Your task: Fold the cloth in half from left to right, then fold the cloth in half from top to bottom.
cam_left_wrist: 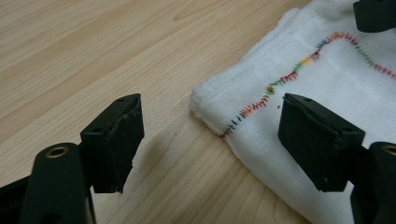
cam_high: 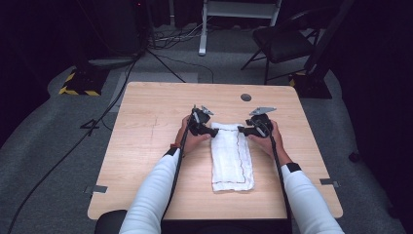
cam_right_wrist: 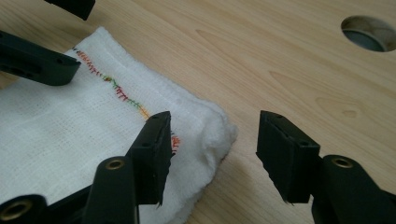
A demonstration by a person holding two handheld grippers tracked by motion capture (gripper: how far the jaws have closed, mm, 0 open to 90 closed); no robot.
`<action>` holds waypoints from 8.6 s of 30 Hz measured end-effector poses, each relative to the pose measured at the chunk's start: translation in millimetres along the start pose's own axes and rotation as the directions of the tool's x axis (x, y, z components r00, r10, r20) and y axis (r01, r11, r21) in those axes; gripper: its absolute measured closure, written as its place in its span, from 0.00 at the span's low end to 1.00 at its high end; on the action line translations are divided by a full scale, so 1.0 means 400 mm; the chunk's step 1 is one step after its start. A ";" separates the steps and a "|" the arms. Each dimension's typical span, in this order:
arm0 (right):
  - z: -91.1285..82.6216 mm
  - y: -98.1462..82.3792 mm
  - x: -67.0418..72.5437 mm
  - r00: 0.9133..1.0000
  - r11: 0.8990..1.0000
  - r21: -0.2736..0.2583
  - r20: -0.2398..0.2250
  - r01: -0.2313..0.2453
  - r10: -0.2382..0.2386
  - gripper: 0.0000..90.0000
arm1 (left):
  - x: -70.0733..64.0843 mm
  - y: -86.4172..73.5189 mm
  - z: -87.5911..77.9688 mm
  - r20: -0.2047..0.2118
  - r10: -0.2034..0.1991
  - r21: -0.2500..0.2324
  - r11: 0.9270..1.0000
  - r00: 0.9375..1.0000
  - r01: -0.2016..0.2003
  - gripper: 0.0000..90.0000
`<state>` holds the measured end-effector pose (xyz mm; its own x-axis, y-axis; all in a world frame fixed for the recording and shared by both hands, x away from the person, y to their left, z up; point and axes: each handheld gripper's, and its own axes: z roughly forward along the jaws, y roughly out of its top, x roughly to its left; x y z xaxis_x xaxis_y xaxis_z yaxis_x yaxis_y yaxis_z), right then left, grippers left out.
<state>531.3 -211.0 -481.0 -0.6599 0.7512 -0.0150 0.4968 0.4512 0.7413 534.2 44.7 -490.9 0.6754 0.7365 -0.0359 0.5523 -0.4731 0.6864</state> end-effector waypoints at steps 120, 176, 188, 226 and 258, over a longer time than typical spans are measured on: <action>-0.213 -0.019 0.106 0.956 0.970 -0.183 -0.220 0.158 -0.197 0.94 | -0.128 -0.029 -0.220 0.192 0.312 -0.177 0.943 0.930 -0.280 0.92; -0.245 -0.210 0.141 0.928 0.971 -0.005 -0.292 0.239 -0.230 0.81 | -0.222 -0.186 -0.223 0.282 0.429 -0.046 0.899 0.858 -0.435 0.83; -0.272 -0.238 0.128 0.942 0.976 0.010 -0.266 0.215 -0.205 0.70 | -0.220 -0.223 -0.249 0.282 0.418 -0.023 0.903 0.864 -0.429 0.81; -0.185 -0.144 0.152 0.952 0.971 0.031 -0.205 0.237 -0.226 0.41 | -0.211 -0.139 -0.179 0.163 0.367 -0.011 0.929 0.916 -0.370 0.29; -0.350 -0.200 0.086 0.972 0.973 0.013 -0.052 0.232 -0.231 0.35 | -0.157 -0.257 -0.382 -0.041 0.389 0.036 0.921 0.920 -0.388 0.22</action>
<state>389.9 -288.7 -446.7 -0.7852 0.6005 -0.1511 0.3374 0.6195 0.7088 360.5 120.8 -448.3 0.8167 0.5133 0.2638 0.2642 -0.7389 0.6198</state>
